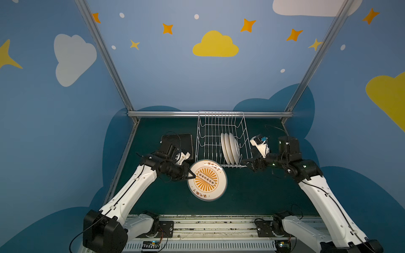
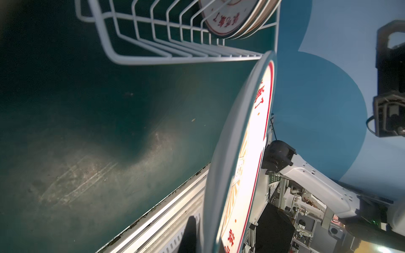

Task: Unload the plates from the dish rack
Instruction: Place the plate at the bottom-center of the table.

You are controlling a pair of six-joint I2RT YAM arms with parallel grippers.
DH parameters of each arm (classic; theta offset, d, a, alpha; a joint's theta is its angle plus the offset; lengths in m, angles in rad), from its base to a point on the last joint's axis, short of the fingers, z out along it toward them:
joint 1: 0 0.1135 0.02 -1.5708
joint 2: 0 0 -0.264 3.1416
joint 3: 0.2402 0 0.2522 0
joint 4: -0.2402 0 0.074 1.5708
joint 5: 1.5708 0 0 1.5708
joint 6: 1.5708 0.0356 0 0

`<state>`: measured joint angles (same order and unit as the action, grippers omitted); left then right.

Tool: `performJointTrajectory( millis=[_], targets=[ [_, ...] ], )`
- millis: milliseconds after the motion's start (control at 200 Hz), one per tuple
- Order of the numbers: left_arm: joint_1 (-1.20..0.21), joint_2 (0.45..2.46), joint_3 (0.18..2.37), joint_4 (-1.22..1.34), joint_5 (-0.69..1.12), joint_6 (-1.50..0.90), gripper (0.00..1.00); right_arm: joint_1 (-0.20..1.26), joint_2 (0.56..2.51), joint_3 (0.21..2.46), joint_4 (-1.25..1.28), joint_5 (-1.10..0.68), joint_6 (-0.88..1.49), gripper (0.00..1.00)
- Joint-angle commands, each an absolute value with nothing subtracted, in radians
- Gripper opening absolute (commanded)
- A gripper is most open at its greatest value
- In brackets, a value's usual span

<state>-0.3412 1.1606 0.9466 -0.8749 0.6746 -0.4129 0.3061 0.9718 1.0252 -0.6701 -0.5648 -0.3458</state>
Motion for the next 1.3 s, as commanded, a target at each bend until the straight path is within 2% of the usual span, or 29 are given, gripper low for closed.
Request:
performJointTrajectory(
  millis=[0, 230, 921, 1151, 1292],
  targets=[
    [-0.345, 1.134, 0.913, -0.842, 0.675, -0.453, 0.03, 0.326, 0.942, 1.0, -0.726, -0.568, -0.449, 0.89],
    [-0.365, 1.192, 0.778, -0.697, 0.685, -0.55, 0.03, 0.361, 0.953, 0.993, -0.753, -0.537, -0.464, 0.89],
    [-0.41, 1.349, 0.568, -0.207, 0.681, -0.692, 0.03, 0.386, 0.978, 1.005, -0.779, -0.489, -0.513, 0.9],
    [-0.41, 1.434, 0.577, -0.164, 0.666, -0.692, 0.09, 0.386, 0.924, 0.956, -0.663, -0.44, -0.468, 0.9],
    [-0.409, 1.504, 0.603, -0.151, 0.691, -0.686, 0.15, 0.386, 0.94, 0.965, -0.675, -0.445, -0.472, 0.9]
  ],
)
